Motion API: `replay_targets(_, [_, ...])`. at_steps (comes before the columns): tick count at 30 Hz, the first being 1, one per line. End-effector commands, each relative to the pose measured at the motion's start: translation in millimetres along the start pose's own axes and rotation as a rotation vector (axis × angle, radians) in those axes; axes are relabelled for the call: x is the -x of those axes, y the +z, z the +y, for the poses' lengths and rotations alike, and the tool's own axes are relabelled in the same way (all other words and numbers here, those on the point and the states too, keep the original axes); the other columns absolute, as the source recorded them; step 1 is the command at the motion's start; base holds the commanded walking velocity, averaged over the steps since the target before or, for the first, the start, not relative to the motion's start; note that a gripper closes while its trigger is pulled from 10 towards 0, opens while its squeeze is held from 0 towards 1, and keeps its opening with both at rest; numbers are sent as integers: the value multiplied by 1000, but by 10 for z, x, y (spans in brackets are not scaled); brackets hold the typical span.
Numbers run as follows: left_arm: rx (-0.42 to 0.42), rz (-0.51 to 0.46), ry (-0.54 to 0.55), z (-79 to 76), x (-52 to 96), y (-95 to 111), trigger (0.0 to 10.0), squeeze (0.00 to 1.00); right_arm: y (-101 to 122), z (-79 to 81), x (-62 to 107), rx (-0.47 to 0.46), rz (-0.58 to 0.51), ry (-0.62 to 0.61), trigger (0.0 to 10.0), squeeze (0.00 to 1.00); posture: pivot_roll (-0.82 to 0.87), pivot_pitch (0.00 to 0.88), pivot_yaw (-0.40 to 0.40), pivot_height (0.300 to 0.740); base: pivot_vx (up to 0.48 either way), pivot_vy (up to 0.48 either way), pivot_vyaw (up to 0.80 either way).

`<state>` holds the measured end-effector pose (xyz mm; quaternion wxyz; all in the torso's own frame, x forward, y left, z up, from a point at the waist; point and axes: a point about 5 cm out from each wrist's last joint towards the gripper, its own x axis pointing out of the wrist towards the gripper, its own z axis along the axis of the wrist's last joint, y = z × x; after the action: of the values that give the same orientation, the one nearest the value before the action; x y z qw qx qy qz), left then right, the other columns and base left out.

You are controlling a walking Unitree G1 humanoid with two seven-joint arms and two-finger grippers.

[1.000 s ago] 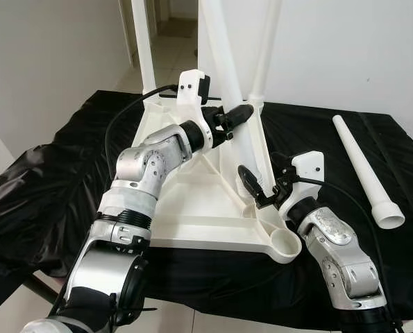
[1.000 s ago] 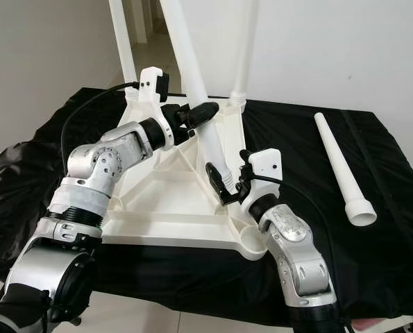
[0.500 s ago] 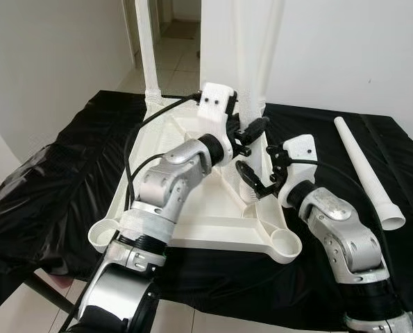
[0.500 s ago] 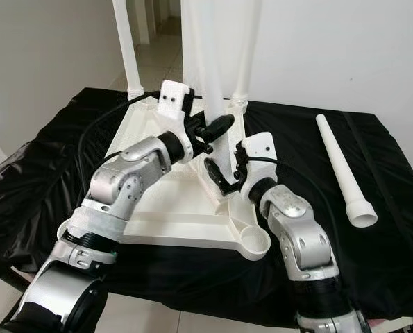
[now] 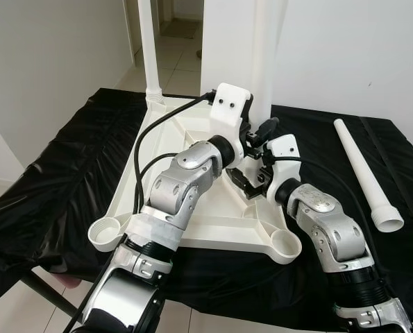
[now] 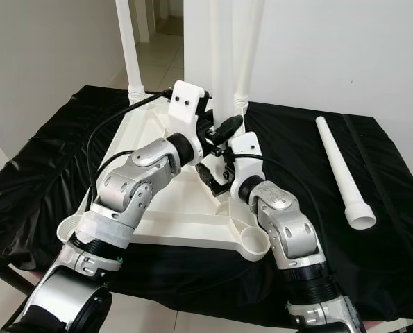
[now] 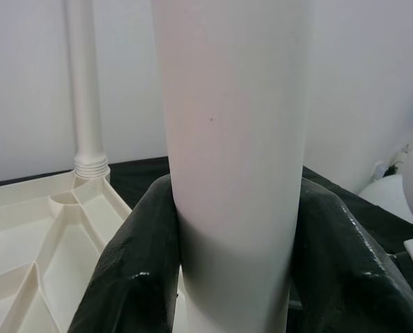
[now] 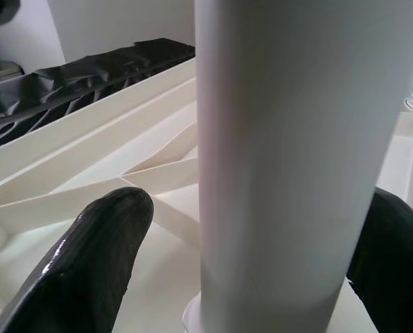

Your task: Building children table

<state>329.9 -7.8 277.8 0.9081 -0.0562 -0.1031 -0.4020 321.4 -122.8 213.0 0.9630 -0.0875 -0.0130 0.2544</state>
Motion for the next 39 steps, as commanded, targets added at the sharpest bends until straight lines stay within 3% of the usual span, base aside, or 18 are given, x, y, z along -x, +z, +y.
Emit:
replay_targets(1, [-18,-35,-42,-113,-29,74,10000,0,-15,24,-34,5,14,8,10000,0,8,29,-22,740,0,0,0])
replay_targets(2, [-15,-38,-46,-138,-39,82,10000,0,-14,24,-58,2,14,5,9451,0,10,32,-22,740,0,0,0])
replay_targets(4, [-16,-39,-48,-146,-40,84,10000,0,-14,24,-64,0,13,3,9373,0,10,32,-22,740,0,0,0])
replay_targets(5, [-20,-39,-52,-156,-40,83,10000,0,-14,25,-66,-2,11,3,9961,0,10,32,-22,740,0,0,0])
replay_targets(6, [-22,-39,-54,-164,-41,82,10000,0,-12,24,-73,-2,9,4,8980,0,10,32,-21,740,0,0,0])
replay_targets(9, [-26,-38,-57,-182,-45,79,10000,0,-2,16,-91,-5,2,-3,8588,0,9,32,-19,740,0,0,0])
replay_targets(10, [-26,-38,-60,-193,-47,79,10000,0,4,15,-96,-7,-2,-6,7059,0,9,32,-19,740,0,0,0])
replay_targets(12, [-26,-39,-61,-201,-49,79,10000,0,7,14,-99,-9,-5,-7,7059,0,9,32,-19,740,0,0,0])
replay_targets(13, [-25,-39,-64,-212,-50,80,10000,0,9,13,-102,-10,-8,-8,4510,0,9,32,-19,740,0,0,0])
replay_targets(14, [-24,-40,-65,-220,-51,82,10000,0,7,13,-105,-15,-7,-8,3176,0,9,32,-19,740,0,0,0])
replay_targets(15, [-24,-40,-65,-220,-51,82,10000,0,7,13,-105,-15,-7,-8,3176,0,9,32,-19,740,0,0,0])
replay_targets(16, [-24,-40,-66,-227,-52,83,10000,0,7,8,-108,-17,-10,-13,1922,0,9,32,-19,740,0,0,0])
replay_targets(17, [-23,-40,-68,-234,-56,85,10000,0,6,4,-115,-26,-12,-17,0,0,10,31,-16,740,0,0,0])
replay_targets(33, [-22,-39,-102,-338,-47,95,10000,0,-48,-80,-169,-110,-26,-122,0,0,21,29,-14,740,0,0,0])
replay_targets(34, [-29,-43,-112,-353,-43,98,10000,0,-46,-65,-176,-101,-30,-122,392,0,22,32,-13,740,0,0,0])
replay_targets(35, [-23,-44,-115,-357,-44,99,10000,102,-46,-61,-178,-94,-29,-123,9569,0,22,32,-13,740,0,0,0])
replay_targets(36, [-12,-43,-117,-358,-44,96,10000,1000,-48,-58,-179,-93,-28,-125,10000,0,22,32,-13,740,0,0,0])
replay_targets(39, [-3,-41,-119,-359,-44,93,10000,1000,-49,-58,-180,-93,-27,-126,10000,0,22,32,-13,740,0,0,0])
